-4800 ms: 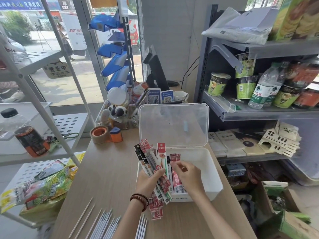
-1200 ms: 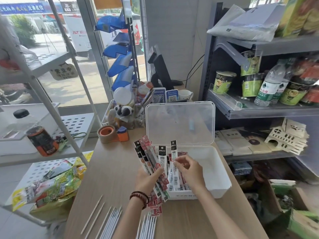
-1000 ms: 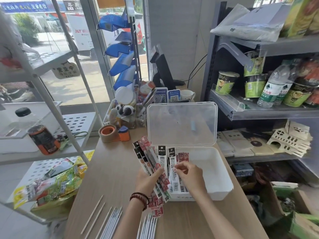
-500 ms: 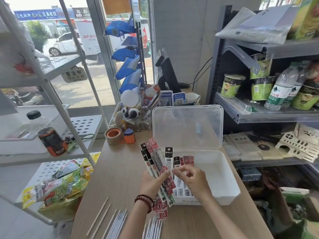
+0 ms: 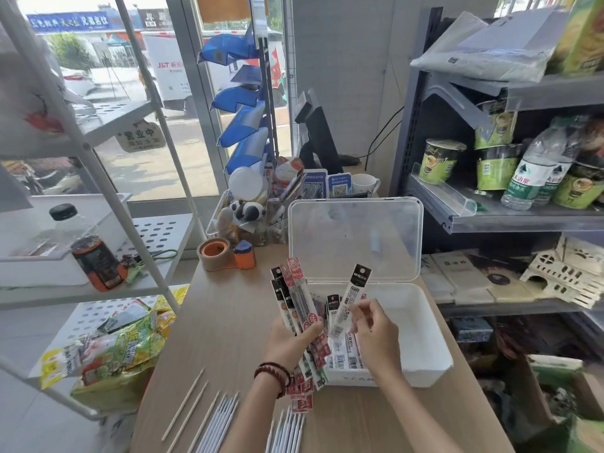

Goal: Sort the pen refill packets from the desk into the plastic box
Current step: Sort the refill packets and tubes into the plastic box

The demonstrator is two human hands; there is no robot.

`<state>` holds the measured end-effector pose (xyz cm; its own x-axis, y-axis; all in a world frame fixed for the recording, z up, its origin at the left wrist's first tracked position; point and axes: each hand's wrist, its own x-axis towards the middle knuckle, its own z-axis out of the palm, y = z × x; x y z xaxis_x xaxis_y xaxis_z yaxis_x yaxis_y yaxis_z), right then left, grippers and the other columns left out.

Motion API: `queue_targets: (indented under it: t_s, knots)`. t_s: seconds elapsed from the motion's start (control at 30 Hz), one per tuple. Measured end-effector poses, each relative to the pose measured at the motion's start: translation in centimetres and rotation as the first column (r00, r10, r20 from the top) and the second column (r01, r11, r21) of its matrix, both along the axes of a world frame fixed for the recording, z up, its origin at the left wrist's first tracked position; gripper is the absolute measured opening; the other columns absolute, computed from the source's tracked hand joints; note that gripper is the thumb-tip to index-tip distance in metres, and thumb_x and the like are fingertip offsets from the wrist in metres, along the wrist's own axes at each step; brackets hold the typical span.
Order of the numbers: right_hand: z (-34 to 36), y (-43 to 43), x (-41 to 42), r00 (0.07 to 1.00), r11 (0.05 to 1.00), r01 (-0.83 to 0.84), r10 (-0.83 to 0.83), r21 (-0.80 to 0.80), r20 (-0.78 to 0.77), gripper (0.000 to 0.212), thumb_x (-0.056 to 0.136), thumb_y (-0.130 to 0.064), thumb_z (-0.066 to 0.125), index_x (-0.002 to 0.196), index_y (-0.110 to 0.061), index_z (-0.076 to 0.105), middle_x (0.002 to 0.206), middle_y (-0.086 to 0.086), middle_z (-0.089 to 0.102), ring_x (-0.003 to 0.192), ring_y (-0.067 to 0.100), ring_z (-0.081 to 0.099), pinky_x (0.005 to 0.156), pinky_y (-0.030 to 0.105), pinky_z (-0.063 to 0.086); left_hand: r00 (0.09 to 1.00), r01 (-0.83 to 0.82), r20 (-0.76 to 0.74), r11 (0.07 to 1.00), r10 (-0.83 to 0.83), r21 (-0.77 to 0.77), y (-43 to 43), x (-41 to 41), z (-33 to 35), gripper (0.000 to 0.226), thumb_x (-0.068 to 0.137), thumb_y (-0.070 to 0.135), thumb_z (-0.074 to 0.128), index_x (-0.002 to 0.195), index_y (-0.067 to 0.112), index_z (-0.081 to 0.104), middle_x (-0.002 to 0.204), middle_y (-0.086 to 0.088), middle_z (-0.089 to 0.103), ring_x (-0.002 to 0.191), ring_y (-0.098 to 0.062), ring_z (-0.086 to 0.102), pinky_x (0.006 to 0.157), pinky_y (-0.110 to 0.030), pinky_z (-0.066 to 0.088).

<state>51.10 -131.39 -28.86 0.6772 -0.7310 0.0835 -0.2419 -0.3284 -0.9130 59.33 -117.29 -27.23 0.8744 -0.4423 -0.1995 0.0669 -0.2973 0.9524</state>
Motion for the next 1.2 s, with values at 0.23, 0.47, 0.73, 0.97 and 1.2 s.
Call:
queue_targets:
  t_s: [0.23,0.47,0.73,0.97,1.2]
  knots:
    - [-0.7,-0.1,0.3,0.957,0.977,-0.100,0.041,-0.189,-0.289,0.023,0.097,-0.043,0.052,0.113,-0.031,0.064,0.095,-0.012,0.070,0.076,0.007,0.061,0.055,0.021,0.043,1.000,0.015,0.016,0.999,-0.014,-0.047,0.0,0.0,-0.1,0.027,0.077,0.023,0.075,0.101,0.021,0.063,0.091,0.009,0.070,0.073,0.009,0.066,0.056,-0.005,0.047]
    - [-1.4,0.0,0.7,0.923,0.977,-0.044,-0.041,-0.210,-0.382,0.019,0.087,-0.037,0.069,0.104,-0.028,0.070,0.092,-0.012,0.072,0.075,0.005,0.066,0.058,0.021,0.053,0.999,-0.027,-0.037,0.999,0.025,-0.035,0.2,0.4,0.0,0.023,0.075,0.035,0.075,0.093,0.027,0.064,0.090,0.007,0.072,0.083,-0.005,0.068,0.070,-0.019,0.051]
    - [-1.1,0.1,0.6,0.977,0.986,-0.066,0.032,-0.155,-0.211,0.012,0.088,-0.040,0.066,0.092,-0.029,0.066,0.082,-0.013,0.066,0.072,0.002,0.062,0.060,0.024,0.055,0.998,-0.048,-0.035,0.998,0.046,-0.039,0.1,0.0,0.5,0.023,0.075,0.031,0.075,0.094,0.025,0.064,0.087,0.008,0.071,0.077,-0.002,0.068,0.060,-0.012,0.049]
    - [0.0,0.4,0.0,0.983,0.979,-0.184,0.184,-0.085,-0.011,0.027,0.083,-0.058,0.060,0.088,-0.034,0.071,0.074,-0.017,0.070,0.066,0.000,0.063,0.059,0.026,0.056,0.999,0.041,-0.023,0.998,-0.042,-0.054,0.3,-0.1,0.8,0.041,0.065,0.023,0.084,0.100,0.017,0.065,0.088,0.004,0.073,0.074,-0.004,0.070,0.058,-0.012,0.051]
    - [0.7,0.5,0.0,0.972,0.971,-0.234,0.232,0.045,0.039,0.035,0.069,-0.062,0.072,0.082,-0.030,0.072,0.075,-0.011,0.071,0.063,0.005,0.064,0.059,0.025,0.055,0.983,0.183,0.027,0.983,-0.183,0.007,0.0,-0.5,1.2,0.053,0.061,0.021,0.086,0.108,0.014,0.062,0.091,0.003,0.072,0.074,0.001,0.069,0.058,-0.009,0.049]
